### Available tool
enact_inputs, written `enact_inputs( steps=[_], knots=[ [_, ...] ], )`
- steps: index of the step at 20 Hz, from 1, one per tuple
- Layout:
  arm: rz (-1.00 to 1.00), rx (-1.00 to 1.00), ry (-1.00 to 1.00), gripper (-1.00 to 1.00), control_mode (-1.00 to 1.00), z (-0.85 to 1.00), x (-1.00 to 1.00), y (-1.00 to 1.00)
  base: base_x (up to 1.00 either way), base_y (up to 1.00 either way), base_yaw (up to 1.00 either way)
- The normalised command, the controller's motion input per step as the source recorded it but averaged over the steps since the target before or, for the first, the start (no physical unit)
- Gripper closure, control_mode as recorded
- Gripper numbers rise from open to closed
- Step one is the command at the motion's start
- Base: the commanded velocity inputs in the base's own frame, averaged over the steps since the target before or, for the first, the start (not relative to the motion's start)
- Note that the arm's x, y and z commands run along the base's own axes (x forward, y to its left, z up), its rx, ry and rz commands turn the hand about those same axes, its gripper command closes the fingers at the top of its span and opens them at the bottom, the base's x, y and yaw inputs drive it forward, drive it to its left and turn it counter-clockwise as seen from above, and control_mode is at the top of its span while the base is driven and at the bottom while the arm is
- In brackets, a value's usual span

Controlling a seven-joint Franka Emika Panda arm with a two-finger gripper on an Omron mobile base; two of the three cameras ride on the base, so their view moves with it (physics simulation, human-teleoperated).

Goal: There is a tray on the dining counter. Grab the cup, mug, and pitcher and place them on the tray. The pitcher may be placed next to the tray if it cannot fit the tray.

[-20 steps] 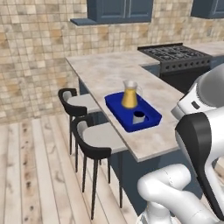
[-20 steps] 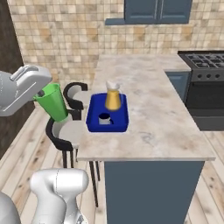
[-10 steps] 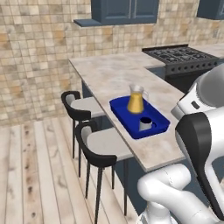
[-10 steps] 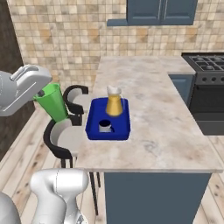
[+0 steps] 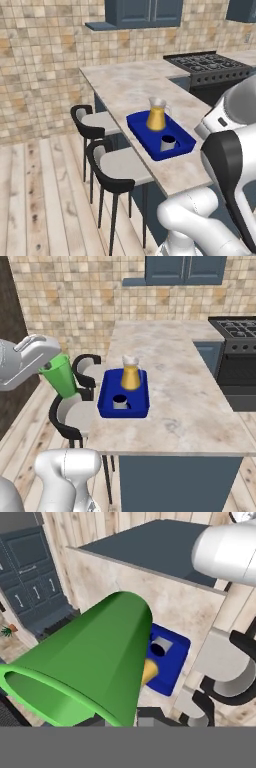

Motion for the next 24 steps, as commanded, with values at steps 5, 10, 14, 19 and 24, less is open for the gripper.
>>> enact_inputs(
  steps=[5, 10, 14, 19, 24],
  knots=[
    [0.0, 0.08, 0.0, 1.0, -1.0, -0.34, 0.38, 0.11, 0.0, 0.0, 0.0],
    [0.0, 0.07, 0.0, 1.0, -1.0, -0.41, 0.7, 0.35, 0.0, 0.0, 0.0],
    [0.0, 0.05, 0.05, 1.0, -1.0, -0.42, 0.9, 0.34, 0.0, 0.0, 0.0],
    [0.04, 0.13, 0.12, 1.0, -1.0, -0.13, 1.0, 0.1, 0.0, 0.0, 0.0],
    [0.1, 0.12, 0.1, 1.0, -1.0, -0.3, 0.86, 0.0, 0.0, 0.0, 0.0]
  ],
)
